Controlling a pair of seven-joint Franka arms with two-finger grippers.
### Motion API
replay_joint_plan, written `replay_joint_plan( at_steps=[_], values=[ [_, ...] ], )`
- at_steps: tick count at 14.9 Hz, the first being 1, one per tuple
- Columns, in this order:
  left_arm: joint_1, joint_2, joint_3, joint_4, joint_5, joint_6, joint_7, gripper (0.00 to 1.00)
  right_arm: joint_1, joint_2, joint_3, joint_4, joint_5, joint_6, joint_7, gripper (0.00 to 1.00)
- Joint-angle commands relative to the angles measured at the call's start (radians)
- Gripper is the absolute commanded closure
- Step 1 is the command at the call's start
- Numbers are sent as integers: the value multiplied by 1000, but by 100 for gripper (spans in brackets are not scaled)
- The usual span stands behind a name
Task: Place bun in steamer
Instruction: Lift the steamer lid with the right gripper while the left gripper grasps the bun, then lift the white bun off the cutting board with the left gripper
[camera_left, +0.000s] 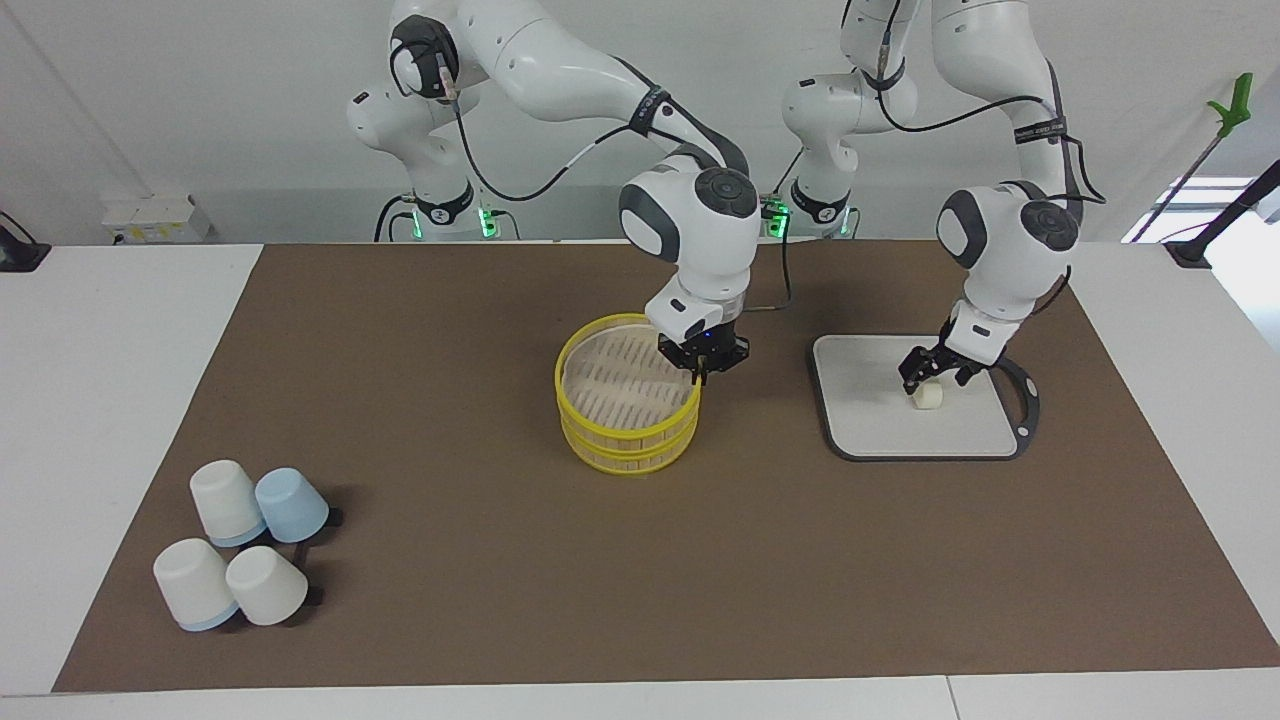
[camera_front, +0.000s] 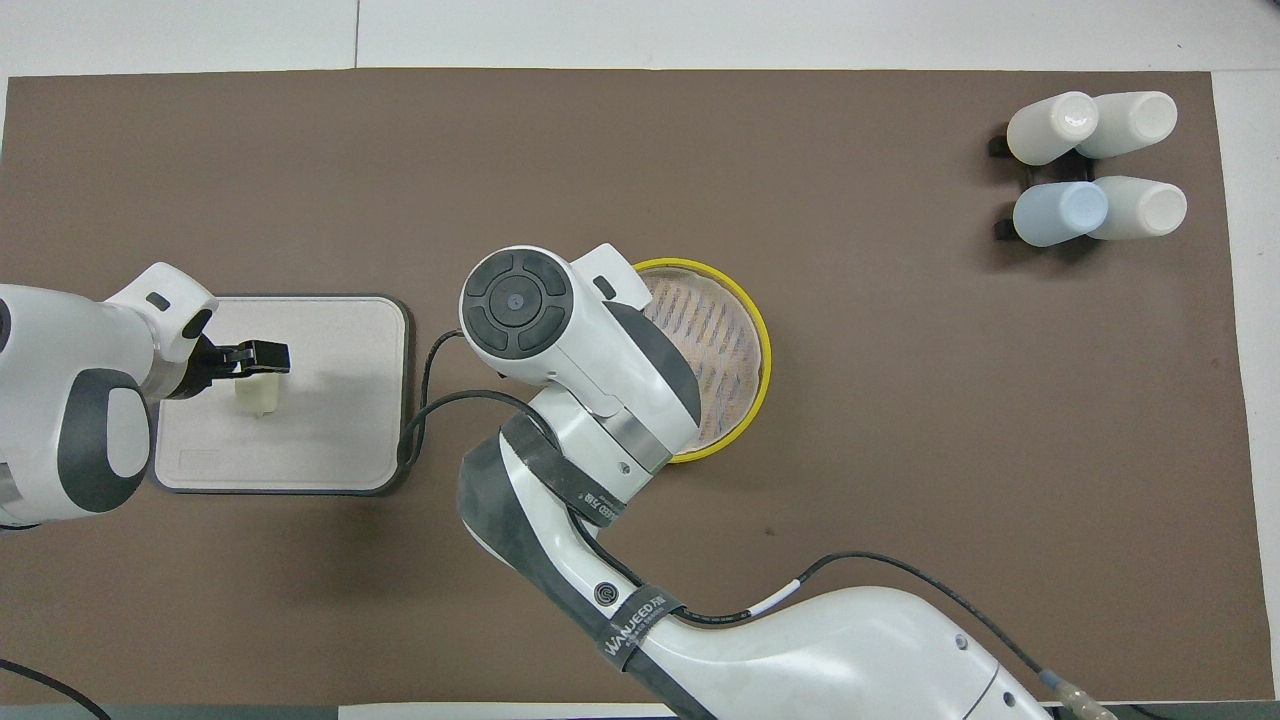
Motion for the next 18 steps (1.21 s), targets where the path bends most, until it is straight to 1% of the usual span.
replay_joint_plan(
  at_steps=[1,3,5,8,11,12,13,15,18],
  values=[
    [4,30,-4,-18,20,53,1,0,0,-13,-4,14,-24,-80,7,100],
    [-3,57,-4,-18,20,60,1,0,-5,-17,-5,72,-24,-144,4,100],
    [-5,59,-3,-18,20,55,1,0,-26,-65,-8,79,-13,-154,-32,100],
    [-3,54,-3,-20,20,15,-1,0,-109,-124,-5,73,10,-170,-208,100],
    [-8,51,-3,-18,20,-9,-8,0,-199,-157,-10,68,9,-219,-359,100],
    [-8,48,-3,-18,20,-19,-8,5,-234,-172,-10,60,7,-227,-396,100],
    [-8,42,-3,-17,20,-43,-10,12,-267,-184,-10,54,7,-231,-434,100],
    [-8,36,-3,-13,20,-62,-11,21,-319,-197,-8,53,7,-242,-491,100],
    [-7,36,-3,-7,20,-63,-11,45,-359,-200,-8,50,9,-251,-502,100]
  ],
)
